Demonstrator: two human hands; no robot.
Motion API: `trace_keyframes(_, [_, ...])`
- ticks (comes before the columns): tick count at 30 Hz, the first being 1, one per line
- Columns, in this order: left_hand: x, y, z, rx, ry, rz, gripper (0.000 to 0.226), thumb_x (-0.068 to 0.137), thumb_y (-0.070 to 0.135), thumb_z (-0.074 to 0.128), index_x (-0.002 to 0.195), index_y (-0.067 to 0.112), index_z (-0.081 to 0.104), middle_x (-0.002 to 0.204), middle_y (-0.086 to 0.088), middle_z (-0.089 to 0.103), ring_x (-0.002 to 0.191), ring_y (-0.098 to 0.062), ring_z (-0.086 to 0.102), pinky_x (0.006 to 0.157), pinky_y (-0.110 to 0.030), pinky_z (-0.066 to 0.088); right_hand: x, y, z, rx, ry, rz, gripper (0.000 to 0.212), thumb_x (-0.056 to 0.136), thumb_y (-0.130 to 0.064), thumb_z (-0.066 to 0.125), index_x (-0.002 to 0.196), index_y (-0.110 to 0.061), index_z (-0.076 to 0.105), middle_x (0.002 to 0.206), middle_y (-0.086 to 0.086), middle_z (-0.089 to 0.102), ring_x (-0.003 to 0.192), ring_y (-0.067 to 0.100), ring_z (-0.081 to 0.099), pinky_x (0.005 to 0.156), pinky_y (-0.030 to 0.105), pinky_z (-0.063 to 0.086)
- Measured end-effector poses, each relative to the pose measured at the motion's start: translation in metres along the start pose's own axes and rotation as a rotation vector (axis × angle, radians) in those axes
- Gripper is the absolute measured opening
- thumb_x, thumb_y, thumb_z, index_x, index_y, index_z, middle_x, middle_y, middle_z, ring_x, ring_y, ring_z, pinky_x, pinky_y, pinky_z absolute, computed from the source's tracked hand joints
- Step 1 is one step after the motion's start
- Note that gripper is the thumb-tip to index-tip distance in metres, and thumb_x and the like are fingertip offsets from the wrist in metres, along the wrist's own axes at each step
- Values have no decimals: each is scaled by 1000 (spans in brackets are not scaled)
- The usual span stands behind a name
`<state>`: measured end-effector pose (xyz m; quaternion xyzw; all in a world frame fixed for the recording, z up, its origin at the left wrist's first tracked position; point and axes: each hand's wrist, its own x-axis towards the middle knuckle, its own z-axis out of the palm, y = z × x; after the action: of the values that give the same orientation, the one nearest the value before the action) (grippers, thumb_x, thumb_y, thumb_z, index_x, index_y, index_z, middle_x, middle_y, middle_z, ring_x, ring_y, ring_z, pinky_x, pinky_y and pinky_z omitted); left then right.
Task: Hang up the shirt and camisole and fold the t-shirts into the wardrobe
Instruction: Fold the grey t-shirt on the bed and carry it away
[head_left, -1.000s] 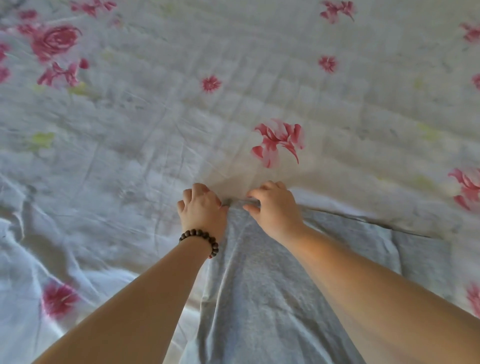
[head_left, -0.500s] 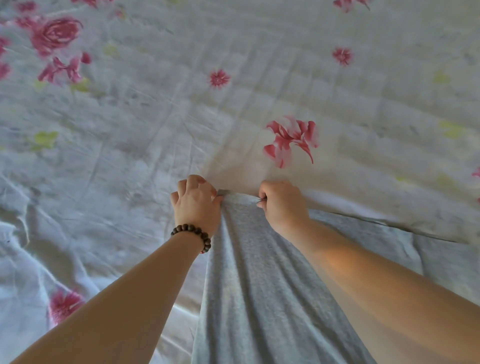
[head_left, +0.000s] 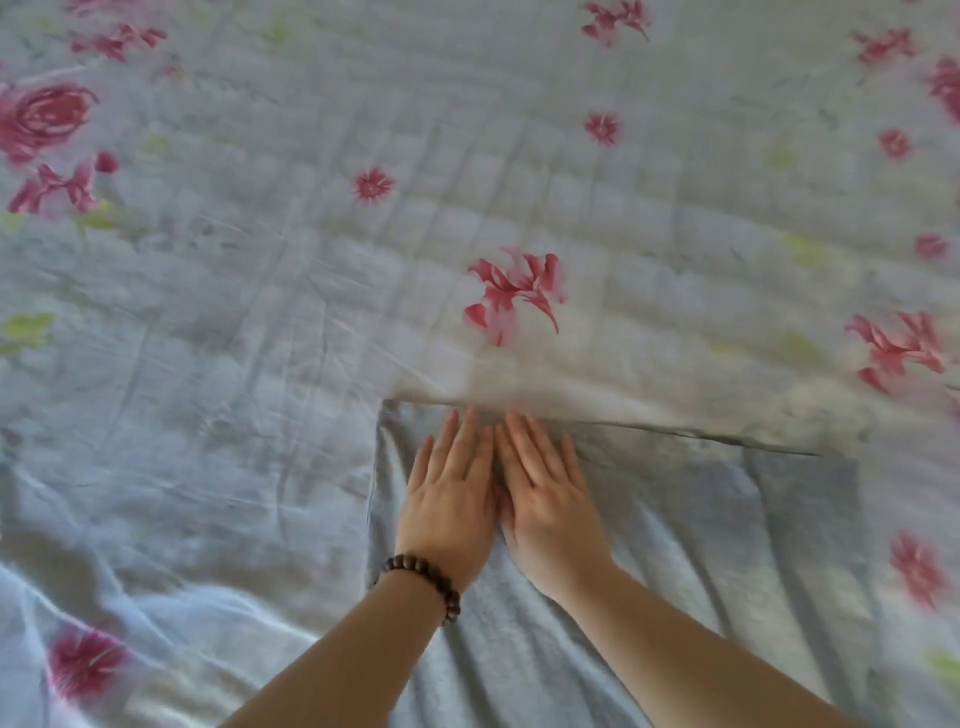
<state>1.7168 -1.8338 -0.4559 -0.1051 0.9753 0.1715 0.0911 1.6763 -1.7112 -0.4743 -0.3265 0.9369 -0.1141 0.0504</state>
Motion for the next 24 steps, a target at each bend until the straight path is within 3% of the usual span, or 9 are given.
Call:
trace_keyframes(2, [-3, 8, 16, 38, -38, -12, 59, 95, 47, 1, 149, 27, -10, 159, 5, -16, 143, -13, -24, 118, -35, -12, -17, 22, -1, -37, -39, 32, 56, 99, -39, 32, 145, -8, 35, 154, 8, 29, 145, 22, 20, 113, 47, 22])
trace_keyframes(5, [-1, 10, 32, 51, -16, -85, 67, 89, 57, -1, 148, 29, -17, 158, 6, -18, 144, -14, -21, 119, -39, -7, -33, 61, -9, -105, -81, 96, 62, 99, -48, 23, 149, -11, 26, 157, 3, 22, 146, 17, 14, 114, 45, 17])
trace_keyframes(10, [1, 27, 33, 112, -23, -185, 69, 92, 53, 5, 150, 22, -16, 158, 3, -19, 145, -15, -19, 119, -43, -6, -59, 130, -27, -136, -72, 275, 66, 97, -53, 20, 150, -14, 27, 158, 2, 21, 146, 17, 16, 115, 44, 16])
trace_keyframes(13, [7, 55, 28, 81, -29, -248, 67, 97, 43, 17, 151, 18, -13, 159, -2, -17, 145, -18, -20, 119, -47, -6, -68, 150, -37, -119, -56, 254, 66, 98, -52, 15, 148, -10, 28, 156, 5, 24, 146, 19, 18, 115, 43, 16])
trace_keyframes(18, [29, 136, 26, 35, -33, 29, 64, 94, 48, 10, 152, 24, -5, 158, 1, -19, 142, -17, -27, 117, -45, -13, -63, 181, -63, -11, 125, 282, 58, 100, -41, 23, 141, -5, 41, 150, 10, 37, 141, 24, 31, 113, 43, 21])
trace_keyframes(20, [41, 170, 28, 51, -69, 124, 61, 97, 48, 12, 153, 25, 0, 158, 1, -19, 142, -17, -27, 117, -45, -13, -66, 208, -77, -49, 168, 317, 52, 97, -34, 31, 135, -3, 49, 141, 13, 49, 133, 30, 42, 110, 45, 30])
trace_keyframes(22, [52, 199, 31, 59, -94, 187, 59, 99, 50, 19, 152, 25, 11, 160, 2, -15, 143, -17, -26, 118, -45, -12, -70, 234, -90, -84, 157, 337, 43, 91, -29, 46, 123, -4, 59, 125, 15, 60, 118, 35, 54, 97, 47, 47])
trace_keyframes(24, [62, 219, 35, 60, -108, 219, 55, 99, 51, 24, 148, 25, 23, 161, 1, -10, 144, -19, -23, 118, -46, -10, -75, 254, -101, -78, 100, 362, 34, 83, -26, 64, 112, -7, 64, 110, 12, 63, 104, 36, 57, 83, 46, 52])
